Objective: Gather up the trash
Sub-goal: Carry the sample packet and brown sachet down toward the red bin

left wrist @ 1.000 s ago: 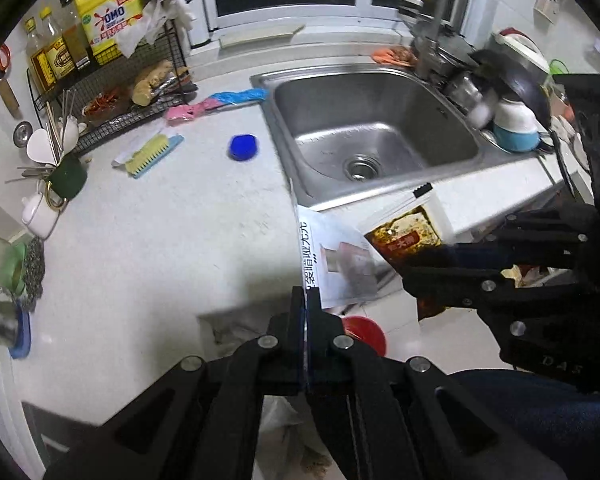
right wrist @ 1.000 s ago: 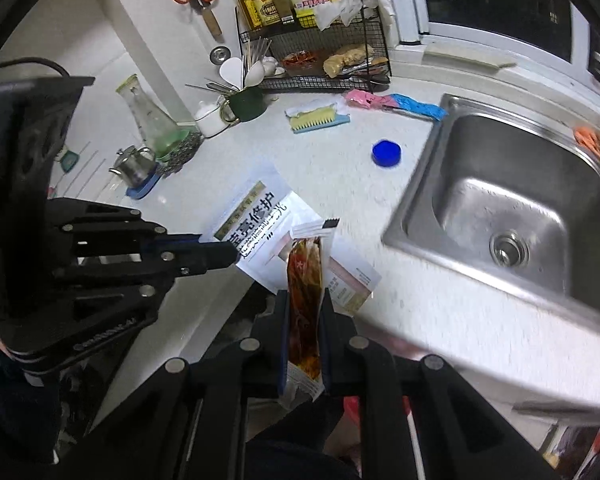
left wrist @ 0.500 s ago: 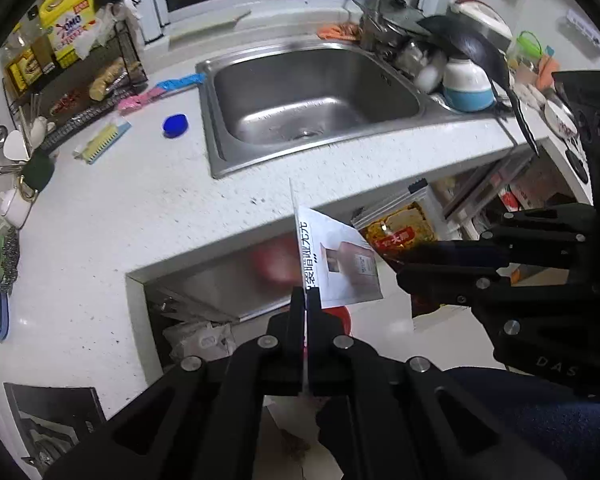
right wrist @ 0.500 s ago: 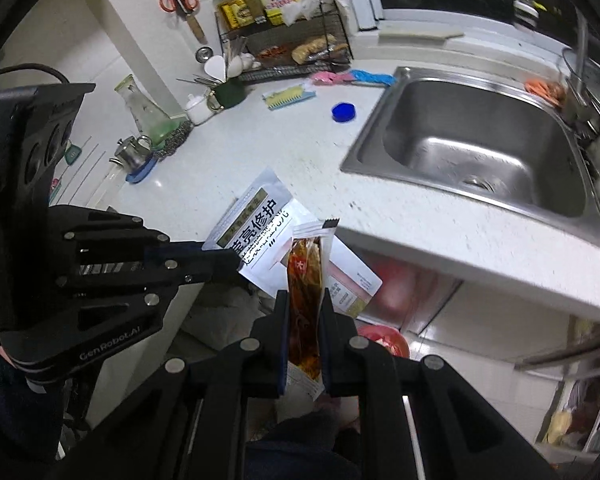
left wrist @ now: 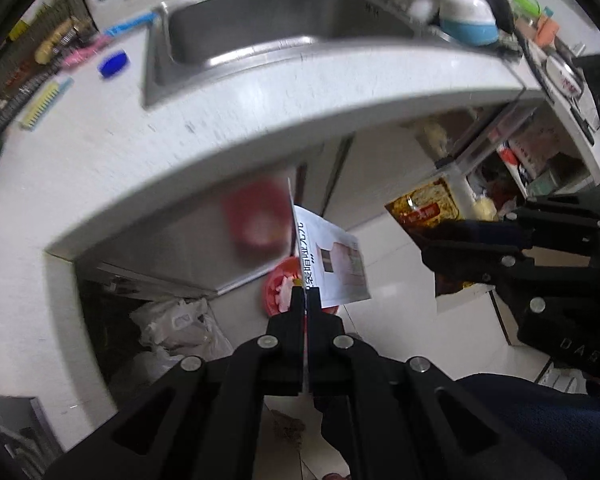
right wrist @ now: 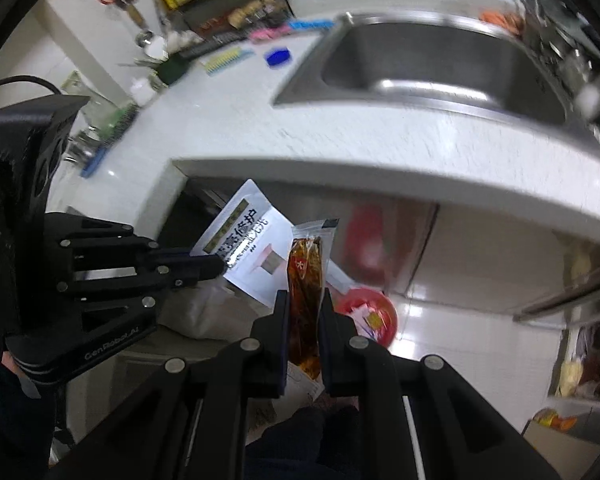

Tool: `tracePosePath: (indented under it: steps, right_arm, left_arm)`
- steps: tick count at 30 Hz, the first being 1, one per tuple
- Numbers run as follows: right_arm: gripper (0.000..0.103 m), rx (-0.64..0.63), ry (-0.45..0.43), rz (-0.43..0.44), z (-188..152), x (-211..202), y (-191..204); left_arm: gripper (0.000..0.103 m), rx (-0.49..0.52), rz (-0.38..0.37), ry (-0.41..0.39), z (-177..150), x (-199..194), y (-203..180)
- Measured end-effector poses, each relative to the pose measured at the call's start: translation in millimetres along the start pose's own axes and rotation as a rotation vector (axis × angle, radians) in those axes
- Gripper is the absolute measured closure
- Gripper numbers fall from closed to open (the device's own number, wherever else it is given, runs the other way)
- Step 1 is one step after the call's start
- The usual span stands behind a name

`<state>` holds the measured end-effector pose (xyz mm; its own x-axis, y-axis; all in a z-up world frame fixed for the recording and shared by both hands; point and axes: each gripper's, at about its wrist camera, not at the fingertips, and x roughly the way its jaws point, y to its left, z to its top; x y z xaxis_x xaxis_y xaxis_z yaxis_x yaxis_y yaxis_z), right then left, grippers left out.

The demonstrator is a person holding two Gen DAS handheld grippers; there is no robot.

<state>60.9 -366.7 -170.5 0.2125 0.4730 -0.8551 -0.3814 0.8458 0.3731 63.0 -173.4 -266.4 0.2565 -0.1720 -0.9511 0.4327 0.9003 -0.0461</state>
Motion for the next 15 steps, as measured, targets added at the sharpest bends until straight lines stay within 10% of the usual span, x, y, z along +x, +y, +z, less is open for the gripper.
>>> tracePosePath:
  steps: [15]
  right_arm:
    - [0.092,0.066,0.068,-0.028,-30.8,130.1,-59.1]
  left_arm:
    - [0.103,0.0,-0.061,0.099,-29.5,182.7,11.3]
